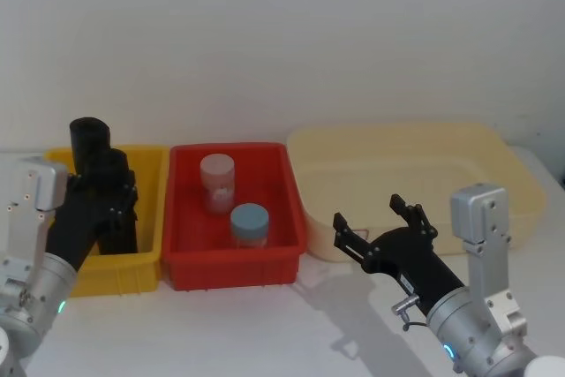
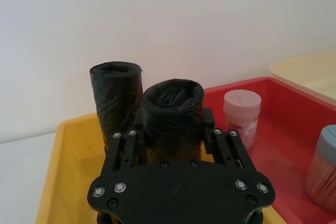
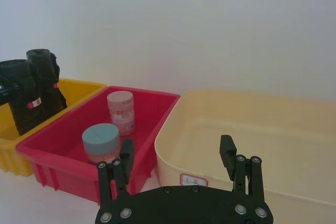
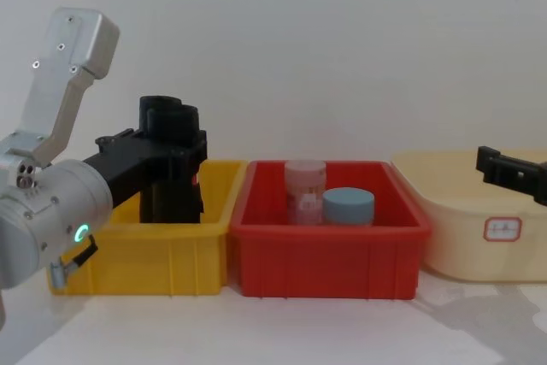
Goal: Pick up the garbage bag with the one hand and transfer it to the other hand.
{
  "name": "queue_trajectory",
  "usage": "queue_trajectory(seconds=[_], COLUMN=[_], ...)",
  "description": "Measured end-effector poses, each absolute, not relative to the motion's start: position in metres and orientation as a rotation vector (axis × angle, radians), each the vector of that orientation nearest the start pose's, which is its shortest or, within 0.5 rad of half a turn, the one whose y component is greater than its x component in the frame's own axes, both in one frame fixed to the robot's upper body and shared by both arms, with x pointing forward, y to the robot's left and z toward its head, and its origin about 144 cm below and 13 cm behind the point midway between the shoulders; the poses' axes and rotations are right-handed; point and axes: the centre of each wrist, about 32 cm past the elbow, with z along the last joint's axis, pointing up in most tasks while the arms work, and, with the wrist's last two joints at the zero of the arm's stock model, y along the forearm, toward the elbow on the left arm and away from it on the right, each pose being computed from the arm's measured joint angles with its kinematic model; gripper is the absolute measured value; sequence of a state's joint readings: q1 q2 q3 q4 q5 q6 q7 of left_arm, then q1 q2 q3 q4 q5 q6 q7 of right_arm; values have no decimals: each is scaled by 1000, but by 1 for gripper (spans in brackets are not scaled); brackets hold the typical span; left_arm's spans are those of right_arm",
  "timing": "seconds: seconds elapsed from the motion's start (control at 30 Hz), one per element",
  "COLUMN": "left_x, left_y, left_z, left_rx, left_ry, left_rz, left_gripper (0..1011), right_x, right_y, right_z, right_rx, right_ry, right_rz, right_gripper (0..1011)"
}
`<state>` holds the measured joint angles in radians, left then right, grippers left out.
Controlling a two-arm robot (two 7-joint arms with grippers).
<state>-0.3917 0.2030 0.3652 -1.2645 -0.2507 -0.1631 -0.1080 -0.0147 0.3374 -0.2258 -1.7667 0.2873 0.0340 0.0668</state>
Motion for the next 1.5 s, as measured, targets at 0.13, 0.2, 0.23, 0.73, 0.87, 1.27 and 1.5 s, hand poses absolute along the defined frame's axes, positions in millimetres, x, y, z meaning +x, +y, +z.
queue_trajectory(seconds=[0.13, 0.2, 0.23, 0.73, 0.87, 1.27, 1.5], left_x=[556, 557, 557, 559, 561, 570, 578], left_y=[199, 200, 200, 201, 198, 176, 154], left_z=[1176, 1178, 1178, 1219, 1231, 1255, 1262], left_rx=[-101, -109, -109, -186, -198, -217, -222], left_ry=[-170, -177, -177, -305, -335, -382, -379], left_rz=[1184, 1187, 1187, 1149, 1110, 944, 828], left_gripper=[503, 495, 486, 387, 374, 374, 374], right_x=[443, 443, 443, 443, 443, 443, 443], right_y=[-237, -237, -237, -237, -237, -237, -237], right_z=[1189, 1189, 1189, 1189, 1189, 1189, 1189], right_rx=[26, 26, 26, 26, 26, 26, 26], right_ry=[-75, -75, -75, -75, -75, -75, -75], right_rz=[-1229, -1229, -1229, -1229, -1229, -1229, -1229], right_gripper=[1000, 999, 1000, 999, 999, 999, 1000])
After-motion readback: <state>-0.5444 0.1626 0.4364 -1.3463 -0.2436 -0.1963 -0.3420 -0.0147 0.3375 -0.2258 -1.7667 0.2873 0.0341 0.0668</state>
